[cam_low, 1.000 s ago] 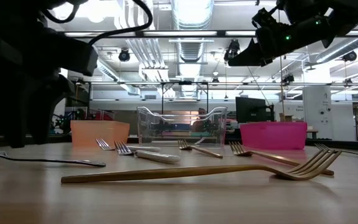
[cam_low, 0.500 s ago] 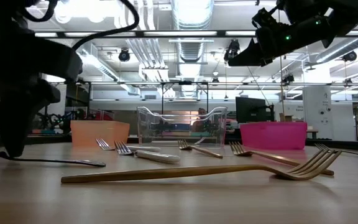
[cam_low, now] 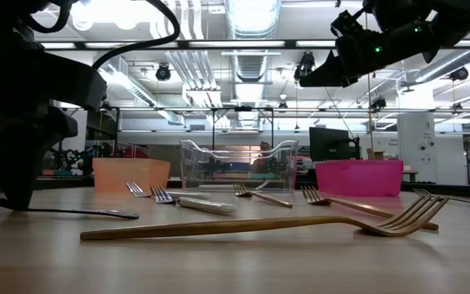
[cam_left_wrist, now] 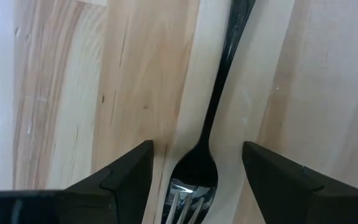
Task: Sort silverware by color (type)
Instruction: Put the black fork into the orange bin
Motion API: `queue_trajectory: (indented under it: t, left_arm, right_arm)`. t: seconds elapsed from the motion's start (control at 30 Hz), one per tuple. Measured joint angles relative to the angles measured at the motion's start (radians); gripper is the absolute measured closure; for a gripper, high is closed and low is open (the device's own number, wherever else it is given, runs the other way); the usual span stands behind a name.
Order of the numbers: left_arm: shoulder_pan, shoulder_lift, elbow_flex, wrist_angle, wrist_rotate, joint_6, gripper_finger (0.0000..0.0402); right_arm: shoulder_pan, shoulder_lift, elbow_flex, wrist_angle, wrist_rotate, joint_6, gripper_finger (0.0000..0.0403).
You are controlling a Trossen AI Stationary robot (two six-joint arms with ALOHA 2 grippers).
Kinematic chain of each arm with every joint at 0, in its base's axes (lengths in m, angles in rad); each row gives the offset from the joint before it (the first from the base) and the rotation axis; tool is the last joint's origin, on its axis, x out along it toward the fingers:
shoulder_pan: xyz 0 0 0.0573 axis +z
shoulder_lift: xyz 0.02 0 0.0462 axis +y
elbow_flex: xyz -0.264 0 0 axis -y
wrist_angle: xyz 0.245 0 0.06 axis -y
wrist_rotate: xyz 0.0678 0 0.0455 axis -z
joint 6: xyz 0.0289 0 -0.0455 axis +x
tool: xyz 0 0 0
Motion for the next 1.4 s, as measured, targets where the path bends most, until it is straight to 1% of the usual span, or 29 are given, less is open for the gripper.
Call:
queue_trajectory:
  t: [0.33,0.73,0.87,1.0,1.13,1.27,1.33,1.4]
  left_arm:
    - [0.000,-0.001,-0.012,0.019,-0.005,0.000,0.0176]
    - [0.000,-0.001,-0.013,0.029,-0.008,0.000,0.0223]
    - [0.000,-0.001,-0.013,0.030,-0.009,-0.001,0.0246]
    - [0.000,0.000,-0.013,0.030,-0.011,-0.001,0.0280]
    - [0.001,0.000,-0.014,0.029,-0.011,-0.001,0.0326]
    - [0.002,0.000,-0.014,0.023,-0.014,0.005,0.0386]
    - [0.002,-0.002,-0.014,0.021,-0.014,0.008,0.0395]
    - [0.002,-0.005,-0.015,0.021,-0.015,0.008,0.0394]
  right_arm:
    - [0.000,0.000,0.000,0.000,0.000,-0.002,0.0346]
    - [0.000,0.000,0.000,0.000,0.000,-0.002,0.0346]
    - [0.000,0.000,0.000,0.000,0.000,-0.002,0.0346]
    - [0.000,0.000,0.000,0.000,0.000,-0.002,0.0346]
    - [0.000,0.000,0.000,0.000,0.000,-0.002,0.0346]
    - [0.000,0.000,0.000,0.000,0.000,-0.010,0.0346]
    - [0.000,0.000,0.000,0.000,0.000,-0.010,0.0346]
    - [0.000,0.000,0.000,0.000,0.000,-0.009,0.0346]
